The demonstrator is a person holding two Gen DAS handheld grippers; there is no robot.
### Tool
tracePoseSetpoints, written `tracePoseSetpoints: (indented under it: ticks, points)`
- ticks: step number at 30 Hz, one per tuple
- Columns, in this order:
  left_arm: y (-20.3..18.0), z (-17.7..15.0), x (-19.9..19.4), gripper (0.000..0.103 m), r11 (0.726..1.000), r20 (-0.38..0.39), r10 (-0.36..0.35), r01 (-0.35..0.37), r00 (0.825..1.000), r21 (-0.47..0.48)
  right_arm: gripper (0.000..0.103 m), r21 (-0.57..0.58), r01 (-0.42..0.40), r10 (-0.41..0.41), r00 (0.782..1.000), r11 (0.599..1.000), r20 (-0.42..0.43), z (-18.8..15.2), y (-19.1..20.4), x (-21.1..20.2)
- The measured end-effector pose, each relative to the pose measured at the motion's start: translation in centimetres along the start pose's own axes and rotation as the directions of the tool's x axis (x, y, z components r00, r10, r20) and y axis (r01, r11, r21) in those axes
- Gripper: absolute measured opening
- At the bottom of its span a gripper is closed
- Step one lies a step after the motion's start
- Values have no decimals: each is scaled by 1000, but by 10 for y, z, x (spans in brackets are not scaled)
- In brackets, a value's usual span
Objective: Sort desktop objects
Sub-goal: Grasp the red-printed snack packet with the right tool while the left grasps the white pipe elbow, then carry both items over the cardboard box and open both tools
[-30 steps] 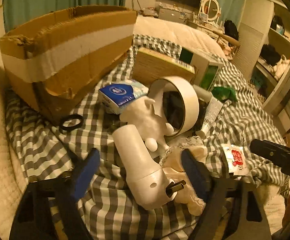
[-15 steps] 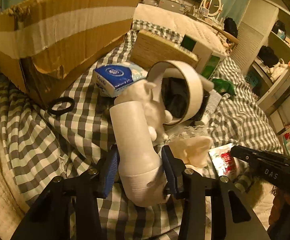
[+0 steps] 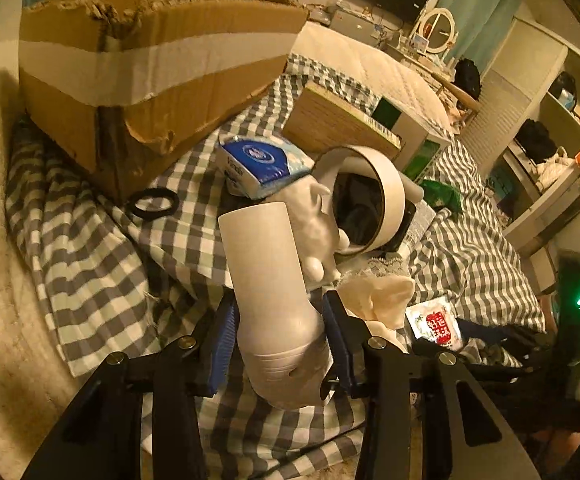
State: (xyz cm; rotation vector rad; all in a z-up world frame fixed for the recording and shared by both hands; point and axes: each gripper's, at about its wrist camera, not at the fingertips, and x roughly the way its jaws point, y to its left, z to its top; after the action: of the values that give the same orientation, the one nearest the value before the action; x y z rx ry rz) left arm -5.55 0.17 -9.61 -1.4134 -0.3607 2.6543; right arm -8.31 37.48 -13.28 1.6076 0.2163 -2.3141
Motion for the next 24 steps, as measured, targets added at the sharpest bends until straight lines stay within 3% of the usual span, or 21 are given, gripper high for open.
tracePoseSetpoints:
  ticks: [4, 12, 15, 19, 22, 24]
  points:
    - [1, 4, -10, 43, 1000, 31, 7, -7, 999, 3, 35, -25, 20, -19, 1000, 999, 14, 0, 4, -3]
    - [-9, 19, -56, 43, 998, 167, -20, 10, 986, 62, 34, 15, -45, 42, 987, 999, 155, -1, 0, -52]
    - [-11, 36, -88, 43, 995, 247, -75, 58, 966, 77, 34, 18, -101, 93, 962, 995, 255, 11, 0, -83]
    - [-8, 79, -130, 43, 991, 362, -124, 98, 924, 90, 34, 4, -165, 153, 923, 986, 353, 46, 12, -123]
    - [6, 123, -143, 43, 990, 422, -139, 114, 896, 85, 34, -61, -214, 219, 880, 975, 421, 82, 19, -152]
    - [21, 153, -139, 43, 994, 444, -101, 77, 890, 73, 34, -101, -263, 280, 845, 959, 457, 111, 35, -164]
